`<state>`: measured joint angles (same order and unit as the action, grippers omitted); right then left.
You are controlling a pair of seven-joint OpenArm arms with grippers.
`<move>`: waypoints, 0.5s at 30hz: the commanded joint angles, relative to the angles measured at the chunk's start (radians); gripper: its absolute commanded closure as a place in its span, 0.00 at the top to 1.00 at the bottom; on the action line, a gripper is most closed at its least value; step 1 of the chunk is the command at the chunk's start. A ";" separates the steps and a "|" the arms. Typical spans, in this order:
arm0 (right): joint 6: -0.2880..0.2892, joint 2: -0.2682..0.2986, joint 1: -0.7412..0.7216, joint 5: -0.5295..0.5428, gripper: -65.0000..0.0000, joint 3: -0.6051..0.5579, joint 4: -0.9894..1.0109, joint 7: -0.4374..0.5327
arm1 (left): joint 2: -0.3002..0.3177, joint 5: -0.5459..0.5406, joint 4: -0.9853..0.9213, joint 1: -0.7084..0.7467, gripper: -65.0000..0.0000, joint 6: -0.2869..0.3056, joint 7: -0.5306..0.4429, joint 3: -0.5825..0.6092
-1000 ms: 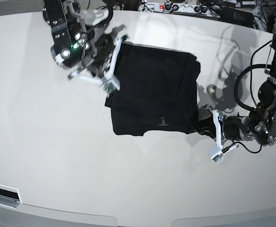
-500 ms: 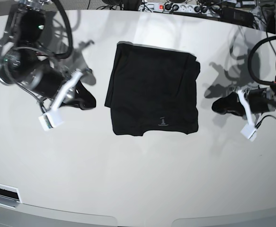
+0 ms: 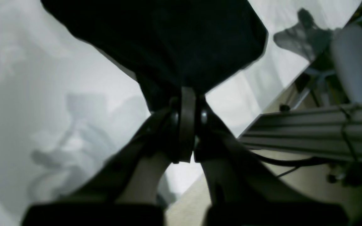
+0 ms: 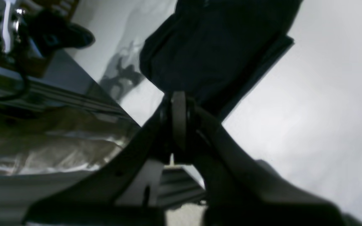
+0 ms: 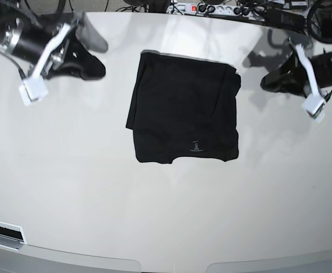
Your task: Layout the t-shirt on the table in an organized manner, then fold the t-shirt properly
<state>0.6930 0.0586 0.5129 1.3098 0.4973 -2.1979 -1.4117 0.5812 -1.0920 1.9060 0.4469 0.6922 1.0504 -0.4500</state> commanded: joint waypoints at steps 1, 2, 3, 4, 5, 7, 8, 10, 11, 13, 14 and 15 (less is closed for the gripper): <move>0.005 0.006 0.039 0.026 0.00 0.018 -0.047 0.015 | 0.014 -0.021 0.040 0.034 0.00 0.006 -0.003 -0.021; 0.005 0.006 0.072 0.025 0.00 0.032 -0.075 0.015 | 0.014 -0.021 0.066 0.069 0.00 0.006 0.005 -0.033; 0.005 0.006 0.106 0.026 0.00 0.047 -0.099 0.015 | 0.014 -0.021 0.086 0.105 0.00 0.006 0.006 -0.043; 0.005 0.006 0.138 0.025 0.00 0.060 -0.116 0.015 | 0.014 -0.021 0.101 0.140 0.00 0.006 0.006 -0.051; 0.005 0.006 0.170 0.025 0.00 0.072 -0.125 0.015 | 0.014 -0.021 0.112 0.176 0.00 0.006 0.006 -0.057; 0.005 0.005 0.235 0.021 0.00 0.087 -0.126 0.015 | 0.014 -0.021 0.124 0.246 0.00 0.006 0.023 -0.058; 0.005 0.005 0.270 0.018 0.00 0.088 -0.126 0.015 | 0.014 -0.022 0.126 0.280 0.00 0.006 0.043 -0.058; 0.005 0.005 0.342 0.018 0.00 0.088 -0.126 0.015 | 0.014 -0.021 0.128 0.348 0.00 0.006 0.089 -0.058; 0.005 0.005 0.376 0.018 0.00 0.088 -0.126 0.015 | 0.014 -0.021 0.128 0.383 0.00 0.006 0.107 -0.058; 0.005 0.005 0.437 0.011 0.00 0.088 -0.123 0.015 | 0.013 -0.021 0.128 0.459 0.00 0.006 0.106 -0.058; 0.005 0.005 0.464 -0.008 0.00 0.087 -0.123 0.015 | 0.011 -0.021 0.128 0.496 0.00 0.006 0.102 -0.058; 0.005 0.005 0.488 -0.029 0.00 0.085 -0.121 0.015 | 0.007 -0.020 0.128 0.532 0.00 0.006 0.103 -0.058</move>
<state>0.6930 0.0601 0.9874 1.2625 0.5774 -2.3074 -1.4014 0.5793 -1.0920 2.0216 0.9707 0.6922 1.1568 -0.4995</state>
